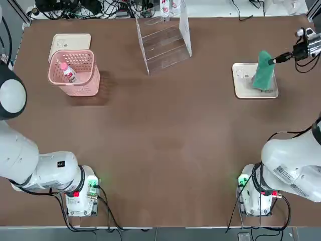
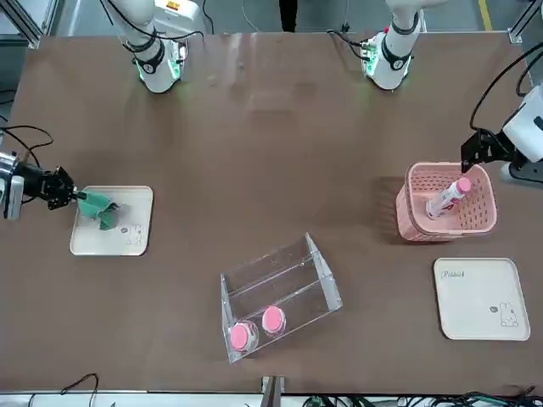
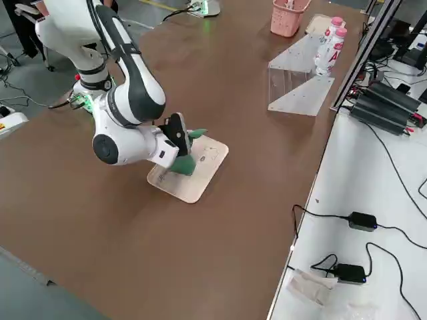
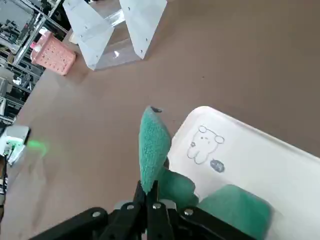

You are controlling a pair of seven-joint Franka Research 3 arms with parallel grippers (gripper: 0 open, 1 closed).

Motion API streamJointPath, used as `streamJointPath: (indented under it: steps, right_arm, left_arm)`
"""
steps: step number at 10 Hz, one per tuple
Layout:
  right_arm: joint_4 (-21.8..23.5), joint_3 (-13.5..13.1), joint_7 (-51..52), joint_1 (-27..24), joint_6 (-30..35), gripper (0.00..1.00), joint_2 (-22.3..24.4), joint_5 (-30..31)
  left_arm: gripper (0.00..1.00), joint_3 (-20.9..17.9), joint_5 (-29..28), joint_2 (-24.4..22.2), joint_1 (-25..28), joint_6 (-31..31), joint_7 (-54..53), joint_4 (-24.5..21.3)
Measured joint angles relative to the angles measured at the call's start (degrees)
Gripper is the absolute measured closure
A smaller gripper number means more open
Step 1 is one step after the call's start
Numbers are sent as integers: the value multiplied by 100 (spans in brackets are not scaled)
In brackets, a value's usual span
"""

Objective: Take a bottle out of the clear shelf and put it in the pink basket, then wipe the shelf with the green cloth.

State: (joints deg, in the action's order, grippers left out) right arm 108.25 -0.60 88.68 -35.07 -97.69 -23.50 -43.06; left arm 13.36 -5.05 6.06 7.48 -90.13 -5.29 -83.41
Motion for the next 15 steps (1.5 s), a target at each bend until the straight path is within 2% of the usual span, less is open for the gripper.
streamJointPath:
  steps: [4, 7, 11, 12, 15]
  right_arm:
    - [-269, -17, 1018, -419, -617, 97, -473, 518]
    - [-318, -12, 1576, -435, -1251, 97, -742, 532]
    - [-640, -6, 1856, -435, -1835, 96, -1043, 548]
    - [-689, -7, 1857, -435, -1894, 89, -1104, 548]
    - [-712, -7, 1852, -435, -1903, 42, -1168, 546]
  left_arm:
    - [0, 0, 0, 11, 0, -1, 0, 0]
    - [0, 0, 0, 11, 0, -1, 0, 0]
    - [0, 0, 0, 12, 3, -52, 0, 0]
    - [0, 0, 0, 13, 3, -66, 0, 0]
    - [0, 0, 0, 13, 4, -70, 0, 0]
